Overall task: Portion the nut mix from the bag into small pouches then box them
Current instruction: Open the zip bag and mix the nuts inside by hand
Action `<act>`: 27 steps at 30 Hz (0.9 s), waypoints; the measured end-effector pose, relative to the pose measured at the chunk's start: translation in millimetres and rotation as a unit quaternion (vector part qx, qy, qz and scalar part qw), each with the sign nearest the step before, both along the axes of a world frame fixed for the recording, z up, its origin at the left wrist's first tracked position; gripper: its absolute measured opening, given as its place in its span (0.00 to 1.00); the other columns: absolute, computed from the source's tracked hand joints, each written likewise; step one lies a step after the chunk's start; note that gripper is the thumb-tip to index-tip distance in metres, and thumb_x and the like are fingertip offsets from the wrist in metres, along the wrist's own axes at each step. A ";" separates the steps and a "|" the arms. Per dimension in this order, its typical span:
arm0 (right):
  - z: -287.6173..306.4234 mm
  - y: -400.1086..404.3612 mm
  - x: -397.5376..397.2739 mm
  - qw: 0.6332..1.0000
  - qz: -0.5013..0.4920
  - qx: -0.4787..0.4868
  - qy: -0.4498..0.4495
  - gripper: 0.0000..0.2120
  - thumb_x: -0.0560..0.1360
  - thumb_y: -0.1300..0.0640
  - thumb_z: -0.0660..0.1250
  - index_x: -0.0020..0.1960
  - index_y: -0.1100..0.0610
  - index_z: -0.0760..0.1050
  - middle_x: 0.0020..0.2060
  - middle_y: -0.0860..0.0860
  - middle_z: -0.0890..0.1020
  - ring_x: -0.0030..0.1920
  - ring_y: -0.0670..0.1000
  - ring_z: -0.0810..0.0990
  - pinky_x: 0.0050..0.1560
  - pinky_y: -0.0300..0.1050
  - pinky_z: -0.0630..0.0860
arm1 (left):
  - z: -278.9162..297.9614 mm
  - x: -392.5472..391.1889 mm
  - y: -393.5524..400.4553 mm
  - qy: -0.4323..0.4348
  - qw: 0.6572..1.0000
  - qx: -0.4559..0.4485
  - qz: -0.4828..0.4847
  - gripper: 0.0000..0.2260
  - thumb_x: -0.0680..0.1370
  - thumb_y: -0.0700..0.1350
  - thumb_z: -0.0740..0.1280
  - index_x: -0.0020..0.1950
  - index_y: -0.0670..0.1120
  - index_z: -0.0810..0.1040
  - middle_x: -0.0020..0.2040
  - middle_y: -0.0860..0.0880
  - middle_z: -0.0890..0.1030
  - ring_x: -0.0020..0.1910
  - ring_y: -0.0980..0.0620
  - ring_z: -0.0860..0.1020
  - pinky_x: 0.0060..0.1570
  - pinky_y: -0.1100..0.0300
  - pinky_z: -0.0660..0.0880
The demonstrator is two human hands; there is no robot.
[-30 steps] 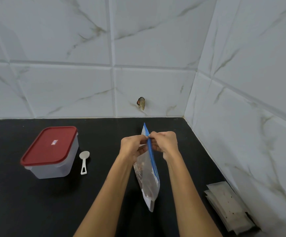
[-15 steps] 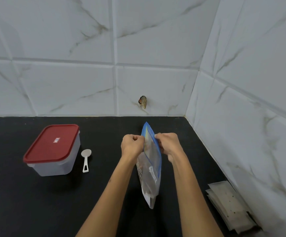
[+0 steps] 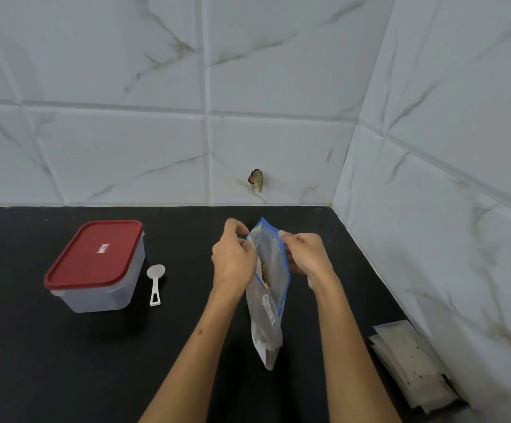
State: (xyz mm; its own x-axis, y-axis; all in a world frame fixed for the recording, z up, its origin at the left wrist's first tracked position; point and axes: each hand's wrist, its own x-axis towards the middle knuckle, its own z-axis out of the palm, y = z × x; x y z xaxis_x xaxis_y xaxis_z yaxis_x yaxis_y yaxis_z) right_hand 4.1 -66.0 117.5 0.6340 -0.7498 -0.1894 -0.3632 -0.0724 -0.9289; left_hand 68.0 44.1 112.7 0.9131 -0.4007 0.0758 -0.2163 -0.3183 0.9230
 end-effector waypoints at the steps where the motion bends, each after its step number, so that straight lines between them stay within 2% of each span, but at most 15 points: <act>1: 1.0 -0.7 -0.3 1.000 0.015 -0.017 0.014 0.07 0.75 0.55 0.67 0.47 0.58 0.78 0.43 0.54 0.82 0.43 0.51 0.82 0.45 0.46 0.80 | 0.7 1.0 0.7 -0.009 1.000 0.016 -0.008 0.08 0.79 0.36 0.60 0.51 0.48 0.73 0.47 0.48 0.78 0.40 0.55 0.77 0.33 0.64 0.72; 2: 2.0 -2.1 -1.8 0.999 0.022 -0.035 0.027 0.04 0.73 0.57 0.70 0.46 0.56 0.78 0.43 0.53 0.82 0.44 0.50 0.82 0.45 0.46 0.81 | 1.9 2.1 2.4 -0.016 0.999 0.033 -0.012 0.09 0.79 0.36 0.59 0.51 0.48 0.76 0.49 0.48 0.78 0.40 0.54 0.77 0.34 0.63 0.72; 4: 2.1 -6.7 -7.0 0.997 -0.003 -0.069 0.041 0.06 0.71 0.62 0.71 0.43 0.52 0.78 0.44 0.52 0.83 0.46 0.50 0.82 0.49 0.51 0.81 | 3.1 4.7 7.6 -0.021 0.998 0.063 -0.008 0.12 0.80 0.36 0.58 0.55 0.46 0.79 0.55 0.46 0.79 0.46 0.49 0.79 0.40 0.59 0.77; 7: 2.3 -9.4 -14.6 0.992 -0.068 -0.100 0.031 0.08 0.70 0.64 0.70 0.44 0.51 0.79 0.44 0.51 0.83 0.46 0.50 0.82 0.53 0.53 0.80 | 3.2 7.6 16.3 -0.035 0.996 0.081 -0.001 0.14 0.80 0.36 0.58 0.63 0.43 0.77 0.61 0.45 0.78 0.56 0.48 0.78 0.53 0.57 0.76; 10: 0.9 -5.2 -16.5 0.993 -0.055 -0.101 0.022 0.08 0.71 0.60 0.71 0.49 0.52 0.79 0.45 0.51 0.82 0.48 0.50 0.81 0.54 0.54 0.79 | 3.1 7.2 21.0 -0.037 0.994 0.090 -0.044 0.16 0.78 0.42 0.64 0.66 0.45 0.74 0.57 0.50 0.78 0.53 0.52 0.77 0.49 0.60 0.75; 11: 2.4 -1.5 -16.8 0.994 -0.041 -0.098 0.034 0.11 0.71 0.57 0.72 0.53 0.53 0.78 0.48 0.51 0.82 0.49 0.51 0.81 0.54 0.54 0.79 | 3.5 4.9 21.9 -0.033 0.993 0.097 -0.065 0.19 0.76 0.44 0.68 0.67 0.47 0.74 0.53 0.52 0.77 0.52 0.53 0.77 0.48 0.60 0.75; 13: 6.7 7.0 -20.4 0.994 -0.008 -0.080 0.080 0.23 0.70 0.52 0.74 0.62 0.54 0.72 0.54 0.51 0.77 0.50 0.51 0.78 0.53 0.52 0.79 | 5.1 -2.2 24.7 -0.022 0.989 0.114 -0.094 0.26 0.71 0.47 0.73 0.68 0.52 0.71 0.50 0.53 0.76 0.53 0.51 0.78 0.52 0.53 0.78; 16: 11.7 18.7 -33.0 0.983 0.052 -0.024 0.172 0.34 0.68 0.52 0.75 0.69 0.55 0.63 0.58 0.54 0.74 0.50 0.51 0.77 0.44 0.44 0.79 | 6.5 -11.6 30.5 0.016 0.984 0.145 -0.105 0.33 0.69 0.48 0.75 0.71 0.57 0.66 0.58 0.48 0.73 0.58 0.45 0.76 0.56 0.45 0.77; 19: 9.5 24.8 -44.6 0.980 0.076 0.007 0.184 0.33 0.69 0.61 0.74 0.68 0.55 0.62 0.54 0.56 0.77 0.45 0.50 0.81 0.37 0.41 0.80 | 4.1 -16.5 37.1 0.036 0.975 0.168 -0.138 0.29 0.71 0.38 0.71 0.69 0.58 0.69 0.61 0.47 0.73 0.59 0.45 0.76 0.56 0.47 0.78; 21: 7.1 23.9 -50.5 0.987 0.040 -0.011 0.156 0.29 0.70 0.65 0.72 0.67 0.55 0.65 0.53 0.56 0.78 0.41 0.50 0.83 0.36 0.40 0.80 | 6.1 -19.8 43.0 0.009 0.975 0.182 -0.125 0.24 0.73 0.33 0.66 0.64 0.55 0.75 0.59 0.50 0.73 0.58 0.48 0.76 0.53 0.54 0.79; 23: 6.7 20.6 -56.0 0.990 -0.019 -0.051 0.126 0.26 0.70 0.66 0.72 0.64 0.56 0.68 0.52 0.56 0.78 0.38 0.49 0.82 0.36 0.38 0.80 | 7.0 -20.3 49.1 -0.017 0.978 0.185 -0.094 0.21 0.74 0.32 0.64 0.62 0.52 0.78 0.61 0.49 0.75 0.57 0.50 0.76 0.49 0.61 0.77; 25: 6.0 19.3 -59.4 0.989 -0.053 -0.080 0.110 0.23 0.70 0.65 0.72 0.62 0.56 0.70 0.49 0.55 0.79 0.36 0.48 0.82 0.36 0.38 0.79 | 6.4 -20.3 53.3 -0.027 0.981 0.175 -0.078 0.19 0.76 0.33 0.64 0.63 0.49 0.77 0.62 0.48 0.76 0.56 0.50 0.77 0.47 0.62 0.75; 27: 4.3 23.4 -59.3 0.987 -0.051 -0.102 0.110 0.21 0.70 0.65 0.73 0.60 0.54 0.70 0.48 0.54 0.79 0.36 0.47 0.81 0.36 0.38 0.79 | 6.2 -23.7 54.5 -0.025 0.982 0.167 -0.081 0.17 0.76 0.35 0.65 0.62 0.48 0.77 0.57 0.46 0.78 0.51 0.50 0.78 0.43 0.63 0.75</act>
